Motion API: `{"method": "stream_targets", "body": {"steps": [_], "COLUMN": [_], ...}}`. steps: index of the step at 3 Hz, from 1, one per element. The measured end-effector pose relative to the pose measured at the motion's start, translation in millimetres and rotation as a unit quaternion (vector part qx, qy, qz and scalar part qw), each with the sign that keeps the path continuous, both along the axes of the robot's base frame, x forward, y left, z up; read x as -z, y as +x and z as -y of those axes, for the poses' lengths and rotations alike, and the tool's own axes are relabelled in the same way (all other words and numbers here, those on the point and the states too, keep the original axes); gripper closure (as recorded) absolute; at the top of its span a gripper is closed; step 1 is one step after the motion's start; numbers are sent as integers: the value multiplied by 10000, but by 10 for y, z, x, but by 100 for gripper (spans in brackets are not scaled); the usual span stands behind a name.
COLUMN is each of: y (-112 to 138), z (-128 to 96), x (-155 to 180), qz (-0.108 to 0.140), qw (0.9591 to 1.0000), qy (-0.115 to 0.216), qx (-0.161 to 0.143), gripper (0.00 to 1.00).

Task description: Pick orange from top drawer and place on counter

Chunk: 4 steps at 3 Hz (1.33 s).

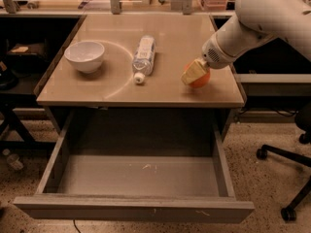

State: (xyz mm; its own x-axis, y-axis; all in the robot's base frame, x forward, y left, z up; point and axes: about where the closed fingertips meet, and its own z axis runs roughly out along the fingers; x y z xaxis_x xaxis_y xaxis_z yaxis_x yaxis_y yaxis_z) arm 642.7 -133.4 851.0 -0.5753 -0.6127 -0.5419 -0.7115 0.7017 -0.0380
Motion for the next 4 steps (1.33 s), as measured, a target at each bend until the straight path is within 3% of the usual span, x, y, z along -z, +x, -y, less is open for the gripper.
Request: {"method": "stream_targets", "body": {"steps": [2,3,4], "y": [401,419,419], "z": [-275,-293,-293], "x": [204,193,193], "qz": [-24,-27,-27], "qw": [9985,9983,9983], "qy": [452,481,481], "qx": [-298,-316,-316], "gripper": [100,100,82]}}
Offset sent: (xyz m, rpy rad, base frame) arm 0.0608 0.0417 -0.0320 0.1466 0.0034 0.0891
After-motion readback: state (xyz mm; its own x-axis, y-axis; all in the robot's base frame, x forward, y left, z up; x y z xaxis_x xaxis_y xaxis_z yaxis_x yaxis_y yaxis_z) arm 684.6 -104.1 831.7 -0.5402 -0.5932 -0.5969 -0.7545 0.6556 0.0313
